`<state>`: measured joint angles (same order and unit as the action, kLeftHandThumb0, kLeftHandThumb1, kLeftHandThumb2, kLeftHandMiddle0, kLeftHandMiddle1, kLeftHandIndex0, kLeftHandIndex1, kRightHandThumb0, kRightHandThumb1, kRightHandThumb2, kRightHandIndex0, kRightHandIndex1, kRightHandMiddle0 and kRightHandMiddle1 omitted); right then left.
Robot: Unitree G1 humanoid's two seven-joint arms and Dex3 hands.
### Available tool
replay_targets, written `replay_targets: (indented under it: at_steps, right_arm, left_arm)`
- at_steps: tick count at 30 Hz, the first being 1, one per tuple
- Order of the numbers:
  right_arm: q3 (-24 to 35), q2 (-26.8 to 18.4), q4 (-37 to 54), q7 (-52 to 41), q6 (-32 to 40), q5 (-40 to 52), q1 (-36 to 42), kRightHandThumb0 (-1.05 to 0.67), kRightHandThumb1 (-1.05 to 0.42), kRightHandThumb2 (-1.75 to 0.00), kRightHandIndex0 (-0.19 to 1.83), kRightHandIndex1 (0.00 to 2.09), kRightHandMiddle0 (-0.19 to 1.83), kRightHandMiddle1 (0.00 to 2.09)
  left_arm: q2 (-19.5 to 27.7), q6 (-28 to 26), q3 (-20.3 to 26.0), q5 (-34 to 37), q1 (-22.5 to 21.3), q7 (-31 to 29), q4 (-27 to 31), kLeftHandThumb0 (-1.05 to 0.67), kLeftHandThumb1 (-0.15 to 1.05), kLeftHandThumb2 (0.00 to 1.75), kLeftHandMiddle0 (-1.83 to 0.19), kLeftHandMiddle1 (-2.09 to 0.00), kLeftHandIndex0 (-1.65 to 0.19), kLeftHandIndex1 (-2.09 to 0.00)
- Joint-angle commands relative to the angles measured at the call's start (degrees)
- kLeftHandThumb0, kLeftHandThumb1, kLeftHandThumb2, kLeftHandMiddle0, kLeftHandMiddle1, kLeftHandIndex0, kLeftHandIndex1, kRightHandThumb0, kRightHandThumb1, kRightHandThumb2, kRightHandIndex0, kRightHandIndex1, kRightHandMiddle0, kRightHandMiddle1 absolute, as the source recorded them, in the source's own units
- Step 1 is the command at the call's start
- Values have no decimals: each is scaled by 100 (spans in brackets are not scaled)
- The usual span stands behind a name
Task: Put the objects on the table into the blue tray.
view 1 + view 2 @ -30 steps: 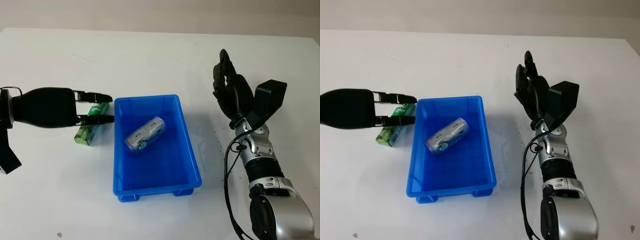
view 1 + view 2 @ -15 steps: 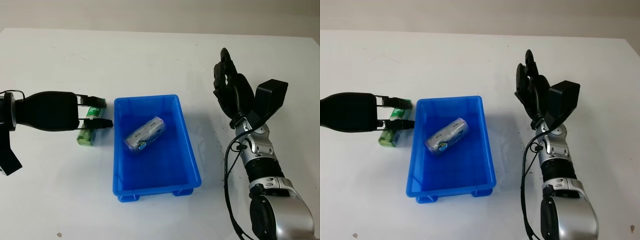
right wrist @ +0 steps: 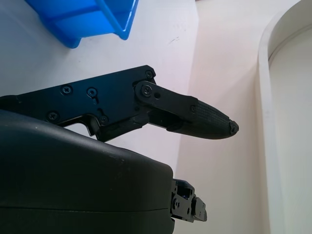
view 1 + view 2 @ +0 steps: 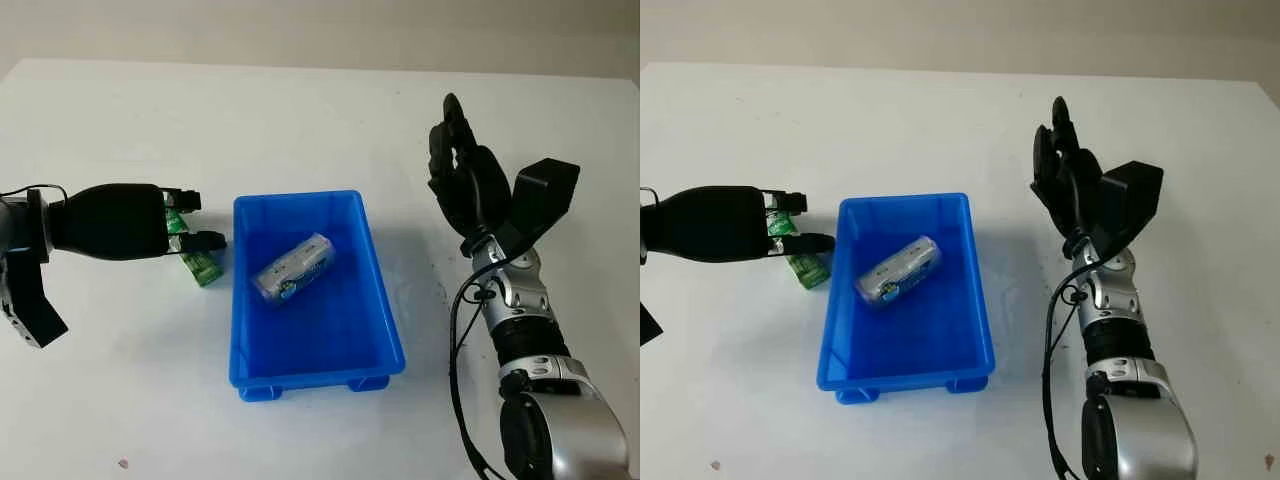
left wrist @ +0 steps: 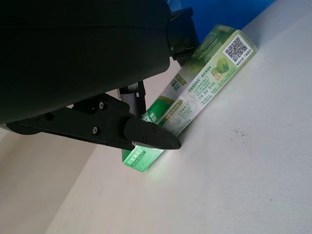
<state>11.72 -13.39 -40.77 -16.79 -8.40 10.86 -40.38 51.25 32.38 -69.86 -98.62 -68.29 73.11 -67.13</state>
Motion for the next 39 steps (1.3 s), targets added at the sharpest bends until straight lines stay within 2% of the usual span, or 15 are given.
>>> replay_targets:
  at_steps: [1,4,7,8,10,11,12,14,17,21,28,33,36,38,39]
  right_arm:
    - [25,-44,168,11,44,27,73,-63,-105,-72,-19,0,-19,0]
    - [33,-46,216,11,72,46,96,-62,-105,-72,-19,0,-19,0]
    - [43,-40,274,13,129,84,115,-61,-105,-72,-19,0,-19,0]
    - [43,-41,291,13,145,91,120,-61,-105,-73,-19,0,-19,0]
    - [31,-50,309,20,170,80,124,-61,-105,-73,-19,0,-19,0]
    - [26,-55,307,16,172,72,121,-61,-105,-72,-19,0,-19,0]
    - [19,-58,302,20,166,60,117,-61,-105,-72,-19,0,-19,0]
    - [13,-64,271,17,136,43,104,-62,-105,-70,-19,0,-19,0]
    - [22,-62,240,16,151,53,77,-62,-105,-70,-19,0,-19,0]
    - [7,-71,247,31,184,33,54,-62,-105,-71,-19,0,-19,0]
    - [23,-83,215,10,208,55,2,-62,-105,-70,-19,0,-19,0]
    - [40,-62,199,-7,198,82,-12,-62,-105,-70,-19,0,-19,0]
    - [28,-61,204,22,221,60,-9,-62,-105,-70,-19,0,-19,0]
    - [23,-61,184,15,196,55,-11,-62,-105,-69,-19,0,-19,0]
    - [22,-60,156,7,161,51,-14,-62,-105,-69,-19,0,-19,0]
  left_arm:
    - [-270,-34,-227,-54,207,-138,-81,-22,101,5,-24,-161,-22,-149]
    - [-405,245,41,444,362,-722,-149,-19,100,5,-29,-157,-21,-137]
    - [-472,1019,664,1501,604,-1680,-225,-14,98,5,-31,-170,-23,-162]
    - [-467,1217,840,1802,670,-2004,-215,-14,97,5,-31,-175,-25,-163]
    - [-466,1491,1320,2537,875,-2762,-170,-28,97,5,-29,-200,-28,-165]
    - [-465,1605,1564,2904,988,-3119,-141,-33,99,6,-43,-206,-26,-183]
    - [-452,1667,1769,3207,1087,-3472,-87,-36,101,6,-50,-208,-25,-196]
    - [-398,1693,2037,3605,1208,-4174,74,-37,104,9,-54,-209,-23,-207]
    - [-302,1626,2326,3960,1338,-5106,380,-37,105,15,-41,-209,-13,-207]
    - [-222,1419,2655,4216,1508,-5864,714,-35,105,18,-27,-209,-10,-209]
    - [-174,1142,3022,4331,1639,-6305,1064,-34,105,19,-11,-204,-1,-203]
    - [-110,812,3239,4203,1628,-5980,1293,-32,105,12,-32,-209,-12,-209]
    - [-91,673,3450,4331,1526,-5937,1330,-31,105,12,-26,-209,-8,-209]
    - [-71,611,3554,4357,1447,-5915,1360,-31,105,10,-25,-209,-2,-205]
    - [-55,589,3620,4375,1399,-5863,1377,-31,105,10,-19,-209,-4,-187]
